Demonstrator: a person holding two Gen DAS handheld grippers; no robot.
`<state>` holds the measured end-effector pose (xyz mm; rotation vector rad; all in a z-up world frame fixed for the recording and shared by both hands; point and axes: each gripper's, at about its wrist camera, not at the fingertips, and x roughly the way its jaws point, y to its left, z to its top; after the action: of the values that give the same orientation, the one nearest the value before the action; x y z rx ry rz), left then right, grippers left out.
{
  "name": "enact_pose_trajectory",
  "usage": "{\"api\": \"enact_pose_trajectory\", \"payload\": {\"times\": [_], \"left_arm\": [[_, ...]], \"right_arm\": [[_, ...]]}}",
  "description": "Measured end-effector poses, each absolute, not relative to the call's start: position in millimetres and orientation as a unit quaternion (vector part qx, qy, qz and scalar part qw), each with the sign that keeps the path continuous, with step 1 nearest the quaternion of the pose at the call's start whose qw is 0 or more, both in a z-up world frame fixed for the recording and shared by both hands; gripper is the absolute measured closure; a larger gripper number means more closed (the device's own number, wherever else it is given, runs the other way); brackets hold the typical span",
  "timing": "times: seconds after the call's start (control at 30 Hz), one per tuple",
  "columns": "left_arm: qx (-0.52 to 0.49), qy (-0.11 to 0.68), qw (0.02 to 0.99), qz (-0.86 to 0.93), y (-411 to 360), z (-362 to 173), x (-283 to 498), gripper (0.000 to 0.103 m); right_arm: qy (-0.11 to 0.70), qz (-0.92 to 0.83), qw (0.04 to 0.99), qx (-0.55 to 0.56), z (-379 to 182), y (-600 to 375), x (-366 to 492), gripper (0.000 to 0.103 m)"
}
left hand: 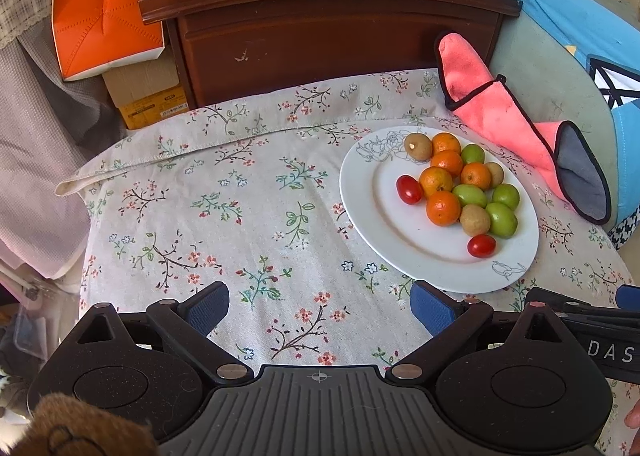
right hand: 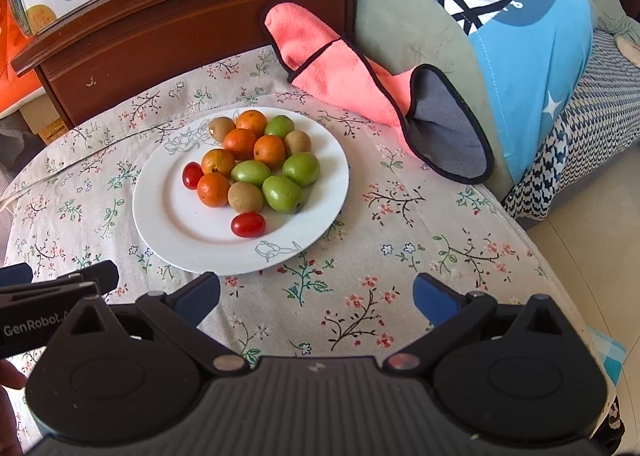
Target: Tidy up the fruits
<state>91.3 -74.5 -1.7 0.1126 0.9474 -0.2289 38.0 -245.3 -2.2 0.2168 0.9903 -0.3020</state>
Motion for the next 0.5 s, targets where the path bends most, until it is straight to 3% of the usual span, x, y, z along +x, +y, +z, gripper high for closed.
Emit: {"api": "enact_pose_trajectory", "payload": {"times": [0.5], "left_arm": [[0.061,0.451,0.884,-0.102,-79,-5,94,0.005]], "right_arm": [[0.474,-0.182,0.855,0.104,-6,-256,45,0.001]]}}
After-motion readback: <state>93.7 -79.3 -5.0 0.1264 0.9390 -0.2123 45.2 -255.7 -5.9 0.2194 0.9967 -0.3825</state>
